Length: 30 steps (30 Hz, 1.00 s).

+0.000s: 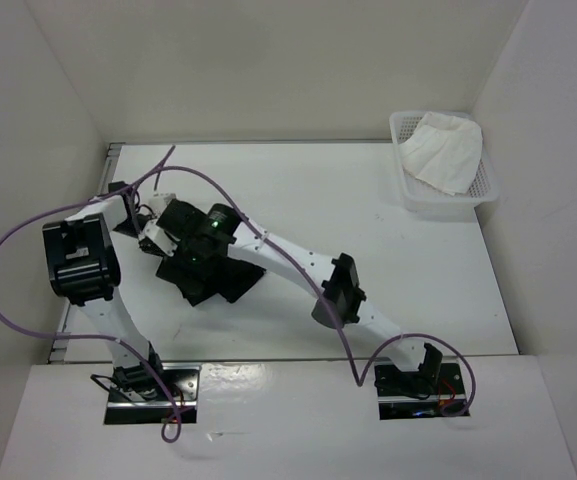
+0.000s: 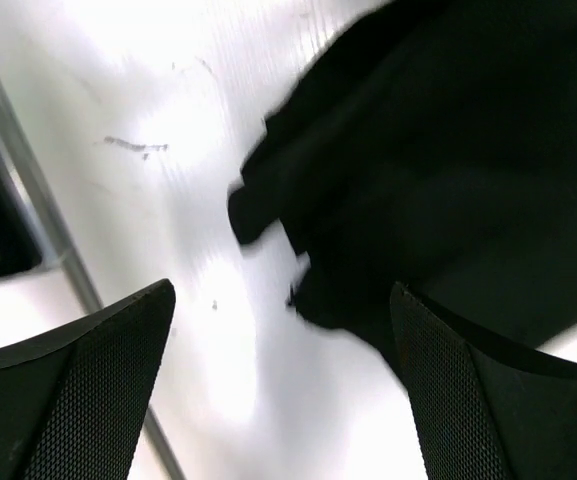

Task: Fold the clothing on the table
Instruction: Fold the skirt

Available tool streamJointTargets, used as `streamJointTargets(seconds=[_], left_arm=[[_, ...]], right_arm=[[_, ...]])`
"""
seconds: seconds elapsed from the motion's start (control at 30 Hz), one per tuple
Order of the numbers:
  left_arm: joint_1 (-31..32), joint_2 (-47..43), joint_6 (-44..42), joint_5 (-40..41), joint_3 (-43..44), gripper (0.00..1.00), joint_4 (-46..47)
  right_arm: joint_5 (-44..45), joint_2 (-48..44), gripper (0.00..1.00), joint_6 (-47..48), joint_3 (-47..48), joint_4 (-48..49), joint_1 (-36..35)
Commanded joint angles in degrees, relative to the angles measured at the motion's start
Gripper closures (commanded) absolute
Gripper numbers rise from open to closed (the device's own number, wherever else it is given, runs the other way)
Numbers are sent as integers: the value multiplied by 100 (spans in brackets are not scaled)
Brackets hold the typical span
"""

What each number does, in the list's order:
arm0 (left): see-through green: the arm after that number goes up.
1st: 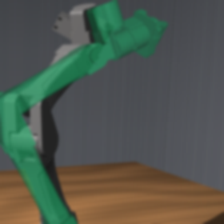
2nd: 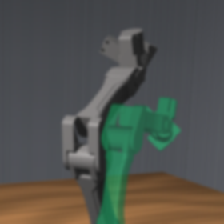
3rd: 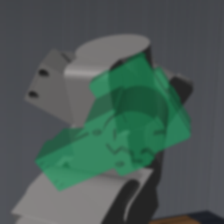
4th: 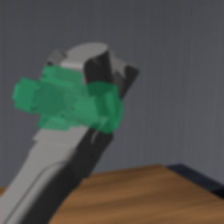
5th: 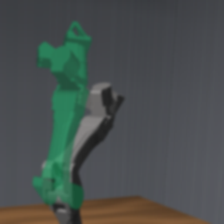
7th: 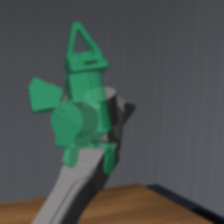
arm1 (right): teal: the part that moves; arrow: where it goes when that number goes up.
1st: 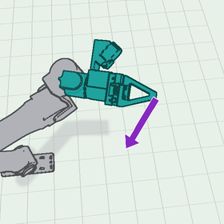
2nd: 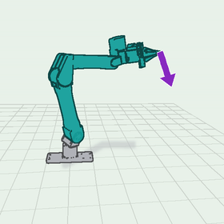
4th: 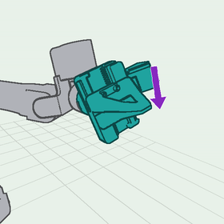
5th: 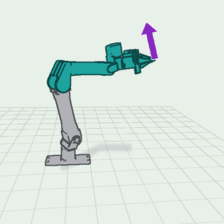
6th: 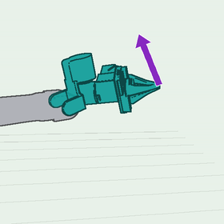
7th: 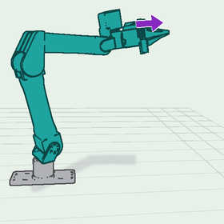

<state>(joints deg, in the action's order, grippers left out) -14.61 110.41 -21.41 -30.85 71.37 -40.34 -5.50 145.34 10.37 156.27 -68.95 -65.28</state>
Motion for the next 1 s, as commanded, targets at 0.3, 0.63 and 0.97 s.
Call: streamJointTargets(seconds=[0.3,0.63,0.97], left_arm=[[-2027,-1407,-109,510,1457,1,-896],[-2160,-3902,-198,-263,985,1,-1486],[-2160,-5864,1595,-114,-217,1,-987]], right_arm=[[1542,-4731,2,343,-4775,1761,1226],[662,-7993,2,-340,-7855,2973,4488],[59,-9681,2,-993,-9447,3529,7079]])
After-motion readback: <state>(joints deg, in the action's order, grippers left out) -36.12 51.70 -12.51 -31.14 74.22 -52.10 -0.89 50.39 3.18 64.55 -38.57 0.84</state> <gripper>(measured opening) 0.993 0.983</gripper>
